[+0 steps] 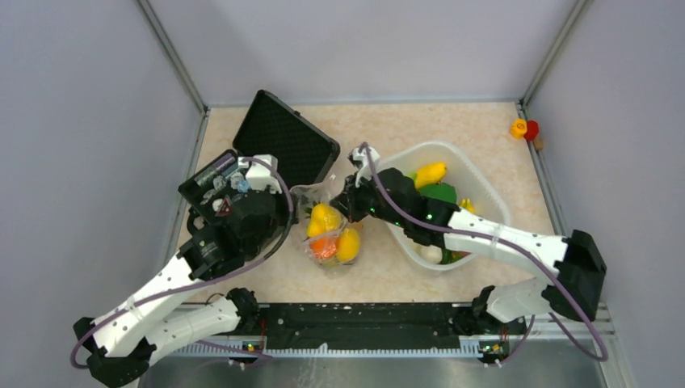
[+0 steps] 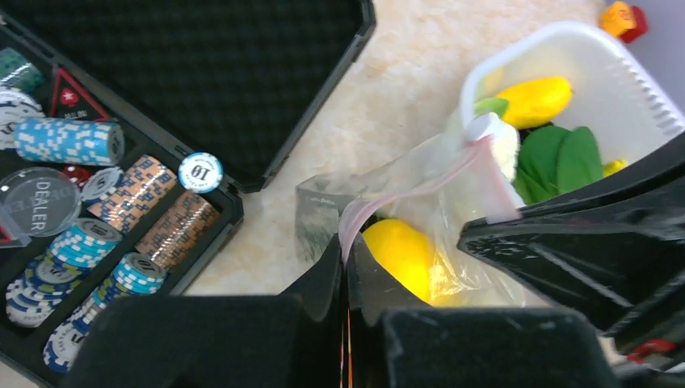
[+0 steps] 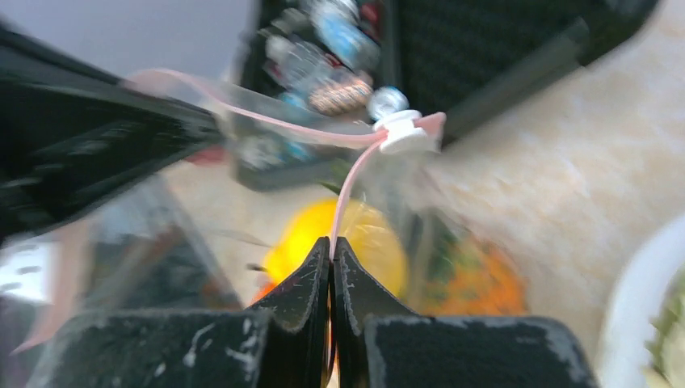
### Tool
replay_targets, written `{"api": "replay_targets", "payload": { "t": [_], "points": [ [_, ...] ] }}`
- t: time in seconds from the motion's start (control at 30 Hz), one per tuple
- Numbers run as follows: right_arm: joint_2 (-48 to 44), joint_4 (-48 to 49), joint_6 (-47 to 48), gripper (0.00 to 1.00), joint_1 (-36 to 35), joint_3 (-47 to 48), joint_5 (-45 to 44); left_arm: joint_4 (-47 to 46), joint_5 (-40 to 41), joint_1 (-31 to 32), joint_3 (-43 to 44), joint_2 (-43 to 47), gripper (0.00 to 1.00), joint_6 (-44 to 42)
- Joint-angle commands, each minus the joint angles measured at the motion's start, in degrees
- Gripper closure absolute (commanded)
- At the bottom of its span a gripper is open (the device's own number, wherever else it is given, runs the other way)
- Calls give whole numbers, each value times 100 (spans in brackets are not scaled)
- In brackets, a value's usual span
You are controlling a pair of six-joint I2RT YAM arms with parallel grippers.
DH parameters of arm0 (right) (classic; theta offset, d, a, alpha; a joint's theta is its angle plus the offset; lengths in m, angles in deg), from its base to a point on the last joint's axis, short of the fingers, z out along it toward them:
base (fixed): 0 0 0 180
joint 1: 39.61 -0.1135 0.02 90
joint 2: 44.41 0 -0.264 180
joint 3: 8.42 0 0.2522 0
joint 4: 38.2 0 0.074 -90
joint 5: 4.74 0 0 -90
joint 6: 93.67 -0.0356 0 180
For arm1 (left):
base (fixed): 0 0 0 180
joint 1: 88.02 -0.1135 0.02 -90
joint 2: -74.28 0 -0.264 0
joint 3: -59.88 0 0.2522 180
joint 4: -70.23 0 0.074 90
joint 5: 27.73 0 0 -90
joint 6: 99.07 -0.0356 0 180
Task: Place the food in the zip-top bag and seal the zipper
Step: Adjust the zipper food storage bag at the center of the board.
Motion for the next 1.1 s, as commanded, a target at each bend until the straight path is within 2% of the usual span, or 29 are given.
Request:
{"api": "replay_targets", "payload": {
  "t": [0.0,0.03,0.1,0.2,0.27,0.33,0.47,0.53,0.57,0.6,0.63,0.67,0.73,0.9,0.97,1.07],
  "points": [
    [-1321,2652,-255,100,-42,-723,1075,-505,-713,1,2,660,100,-283],
    [-1499,3064,-243,100,-43,-1007,1263,-884,-922,0,-192,829,100,-413],
    [-1732,3187,-115,100,-48,-1191,1342,-1302,-986,1,-458,1136,100,-428],
    [-1818,2482,183,100,-46,-1169,737,-1359,-680,1,-611,1326,100,-434],
    [-1675,1751,103,100,-41,-1045,-209,-1266,-450,1,-636,1185,100,-453],
    [-1404,1144,110,100,-35,-836,-727,-973,-389,1,-435,980,100,-369],
    [-975,505,-1,100,-35,-479,-813,-1315,-1192,1,-395,1003,100,-393],
    [-1055,646,-21,89,-35,-531,-629,-1579,-1395,2,-562,1124,100,-368],
    [-1145,750,-59,78,-35,-602,-576,-1694,-1406,1,-636,1181,100,-378],
    [-1267,830,-93,59,-37,-685,-540,-1748,-1381,1,-678,1219,100,-402],
    [-1413,897,-114,46,-41,-747,-493,-1725,-1330,1,-678,1228,100,-405],
    [-1562,909,-123,39,-37,-812,-464,-1629,-1269,1,-638,1225,100,-376],
    [-1936,863,-120,35,-35,-901,-438,-1554,-1231,1,-638,1230,100,-382],
    [-3108,867,60,35,-27,-1354,-360,-1697,-1474,1,-672,1049,100,-429],
    [-3669,634,150,35,-31,-1530,-854,-1715,-1555,0,-638,886,100,-411],
    [-4024,-351,100,35,13,-1597,-2412,-1842,-1687,1,-640,709,100,-379]
  ]
}}
